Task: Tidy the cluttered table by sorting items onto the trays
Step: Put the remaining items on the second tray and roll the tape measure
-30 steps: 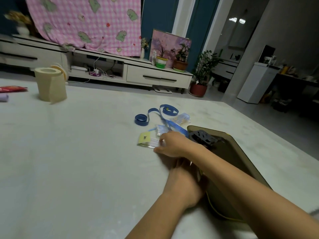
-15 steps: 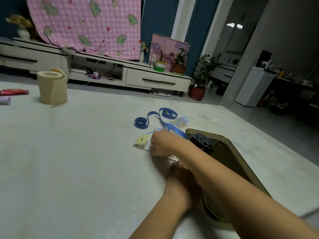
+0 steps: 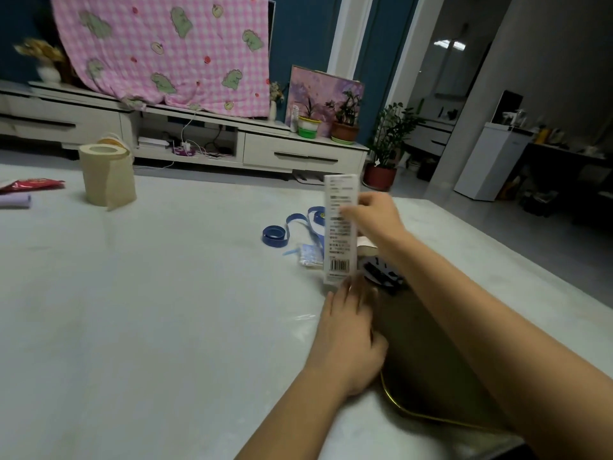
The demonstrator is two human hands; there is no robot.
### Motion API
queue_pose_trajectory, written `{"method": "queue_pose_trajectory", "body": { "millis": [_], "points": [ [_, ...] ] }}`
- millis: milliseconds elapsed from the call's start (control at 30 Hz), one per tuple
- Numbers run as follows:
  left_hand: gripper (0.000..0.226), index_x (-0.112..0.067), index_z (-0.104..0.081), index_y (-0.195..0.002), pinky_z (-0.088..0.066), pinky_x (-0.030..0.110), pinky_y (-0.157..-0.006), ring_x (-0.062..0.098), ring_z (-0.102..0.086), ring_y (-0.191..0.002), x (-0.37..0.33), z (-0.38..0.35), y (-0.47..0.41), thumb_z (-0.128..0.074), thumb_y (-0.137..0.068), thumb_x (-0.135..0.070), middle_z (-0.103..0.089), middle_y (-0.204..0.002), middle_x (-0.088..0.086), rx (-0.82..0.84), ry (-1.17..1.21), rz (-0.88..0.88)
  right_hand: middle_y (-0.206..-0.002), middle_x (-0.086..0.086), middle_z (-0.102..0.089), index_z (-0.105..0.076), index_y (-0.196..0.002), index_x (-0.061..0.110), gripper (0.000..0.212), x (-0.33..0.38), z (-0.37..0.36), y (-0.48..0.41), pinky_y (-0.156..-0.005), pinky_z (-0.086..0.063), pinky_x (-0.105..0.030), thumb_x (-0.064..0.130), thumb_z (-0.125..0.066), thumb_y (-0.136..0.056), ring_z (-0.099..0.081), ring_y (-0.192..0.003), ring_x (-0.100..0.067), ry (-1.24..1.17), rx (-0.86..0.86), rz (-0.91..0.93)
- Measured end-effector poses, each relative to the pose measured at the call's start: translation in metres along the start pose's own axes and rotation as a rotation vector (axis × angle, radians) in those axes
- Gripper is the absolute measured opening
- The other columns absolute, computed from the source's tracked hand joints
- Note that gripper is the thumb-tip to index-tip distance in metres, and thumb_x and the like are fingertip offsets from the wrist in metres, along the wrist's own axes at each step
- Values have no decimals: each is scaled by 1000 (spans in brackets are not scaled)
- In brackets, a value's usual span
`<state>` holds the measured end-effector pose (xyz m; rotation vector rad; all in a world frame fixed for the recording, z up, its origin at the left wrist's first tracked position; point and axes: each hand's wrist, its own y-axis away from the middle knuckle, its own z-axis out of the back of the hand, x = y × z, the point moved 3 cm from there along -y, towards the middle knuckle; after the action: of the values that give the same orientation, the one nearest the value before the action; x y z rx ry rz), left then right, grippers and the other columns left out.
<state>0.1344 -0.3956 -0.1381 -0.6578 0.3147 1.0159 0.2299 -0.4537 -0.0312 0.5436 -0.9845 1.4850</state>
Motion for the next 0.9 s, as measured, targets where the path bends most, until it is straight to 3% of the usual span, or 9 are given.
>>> {"method": "queue_pose_trajectory", "body": {
  "millis": [100, 167, 300, 400, 533, 567, 667, 767, 900],
  "points": [
    [72, -24, 2, -149, -8, 35, -118, 17, -2, -144, 3, -7, 1, -41, -92, -34, 22, -155, -1, 41, 45, 68, -101, -15, -66, -61, -93, 0, 14, -32, 44, 7, -56, -51, -27, -7, -54, -82, -61, -74, -20, 53, 8, -224],
    [75, -22, 5, -149, -10, 35, -118, 19, -6, -143, 5, -10, 0, -42, -92, -37, 20, -155, -1, 57, 52, 99, -94, -16, -68, -60, -91, -4, 8, -57, 68, 17, -65, -53, -31, -1, -60, -83, -62, -71, -20, 182, 89, -373],
    [74, -15, 5, -149, -2, 34, -118, 18, 0, -144, 6, -12, -2, -38, -93, -37, 8, -157, 5, 156, 15, 130, -87, -11, -69, -59, -90, 3, 9, -81, 91, 29, -55, -49, -22, 11, -62, -87, -58, -61, -13, 222, 186, -511],
    [65, -17, -5, -150, 3, 36, -118, 15, -2, -144, 4, -13, 0, -32, -94, -34, 0, -158, 5, 203, -33, 95, -86, -9, -68, -60, -96, 4, 13, -84, 97, 30, -55, -49, -20, 14, -61, -88, -57, -63, -13, 344, 302, -498],
    [58, -17, -8, -150, 3, 35, -118, 11, -8, -143, 3, -12, 1, -27, -96, -29, -9, -157, 2, 198, -13, 88, -94, -10, -69, -63, -96, 6, 16, -85, 87, 30, -81, -56, -33, 17, -66, -85, -66, -83, -21, 443, 398, -462],
    [57, -17, -9, -149, 1, 34, -118, 11, -11, -142, 2, -12, 1, -26, -96, -29, -13, -157, 1, 182, -2, 91, -95, -10, -70, -64, -95, 5, 19, -87, 78, 33, -81, -57, -32, 19, -68, -83, -67, -85, -21, 478, 446, -467],
    [51, -19, -16, -147, -7, 33, -116, 14, -26, -135, 1, -9, -1, -26, -97, -28, -28, -150, 1, 127, 22, 82, -85, -8, -71, -65, -89, 2, 22, -91, 54, 36, -57, -54, -21, 21, -72, -80, -67, -68, -13, 508, 473, -488],
    [49, -17, -19, -146, -8, 32, -115, 15, -26, -135, 1, -9, 0, -25, -98, -28, -29, -149, 3, 125, 6, 90, -68, -3, -69, -64, -80, 6, 21, -92, 49, 34, -43, -47, -15, 24, -73, -78, -65, -50, -9, 496, 429, -459],
    [45, -15, -26, -143, -11, 28, -111, 16, -27, -132, 1, -8, -1, -25, -98, -25, -33, -146, 4, 78, -17, 101, -67, 5, -54, -50, -69, 17, 38, -85, 44, 42, -45, -37, -22, 49, -70, -77, -53, -57, -11, 1008, 433, -282]
  ]
}}
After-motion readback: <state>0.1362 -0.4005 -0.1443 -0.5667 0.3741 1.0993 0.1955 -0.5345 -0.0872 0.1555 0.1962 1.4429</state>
